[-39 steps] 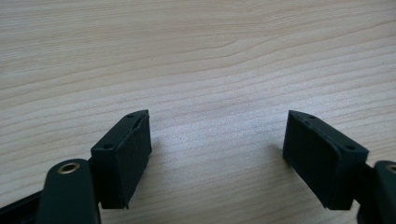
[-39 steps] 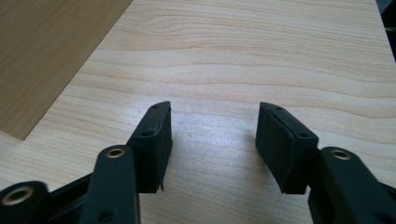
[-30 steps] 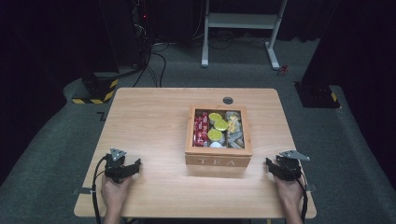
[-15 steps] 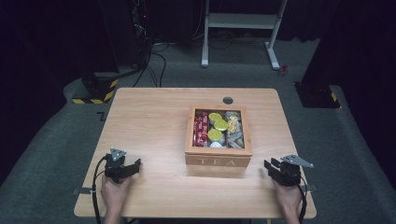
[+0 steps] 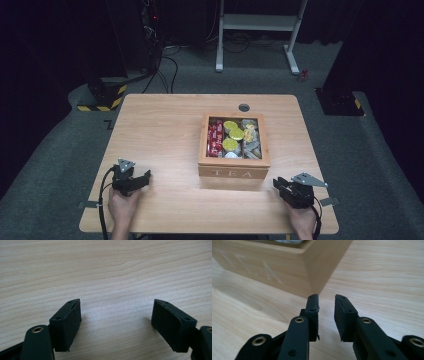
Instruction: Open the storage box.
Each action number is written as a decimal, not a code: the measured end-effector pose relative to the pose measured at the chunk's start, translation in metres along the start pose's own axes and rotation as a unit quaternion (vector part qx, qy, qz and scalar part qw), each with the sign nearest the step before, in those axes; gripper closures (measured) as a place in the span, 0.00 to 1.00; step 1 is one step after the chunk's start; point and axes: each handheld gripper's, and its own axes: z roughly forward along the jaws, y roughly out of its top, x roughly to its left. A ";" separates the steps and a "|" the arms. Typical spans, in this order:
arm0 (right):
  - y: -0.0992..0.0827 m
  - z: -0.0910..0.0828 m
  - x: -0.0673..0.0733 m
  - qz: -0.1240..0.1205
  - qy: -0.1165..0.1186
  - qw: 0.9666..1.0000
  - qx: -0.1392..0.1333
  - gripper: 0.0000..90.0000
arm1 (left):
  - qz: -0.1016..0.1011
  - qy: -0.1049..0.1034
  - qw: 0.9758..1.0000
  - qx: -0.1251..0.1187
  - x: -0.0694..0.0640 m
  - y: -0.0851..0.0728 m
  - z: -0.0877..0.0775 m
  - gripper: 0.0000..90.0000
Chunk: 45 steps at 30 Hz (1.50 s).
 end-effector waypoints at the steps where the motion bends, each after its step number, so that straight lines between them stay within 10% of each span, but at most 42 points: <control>1: 0.000 0.000 0.003 -0.003 0.003 1.000 0.000 0.83 | 0.000 0.000 1.000 0.000 0.000 0.000 0.000 0.27; 45: 0.026 0.025 0.031 -0.047 0.047 0.998 -0.015 1.00 | 0.000 -0.001 1.000 0.000 0.000 0.000 0.000 0.27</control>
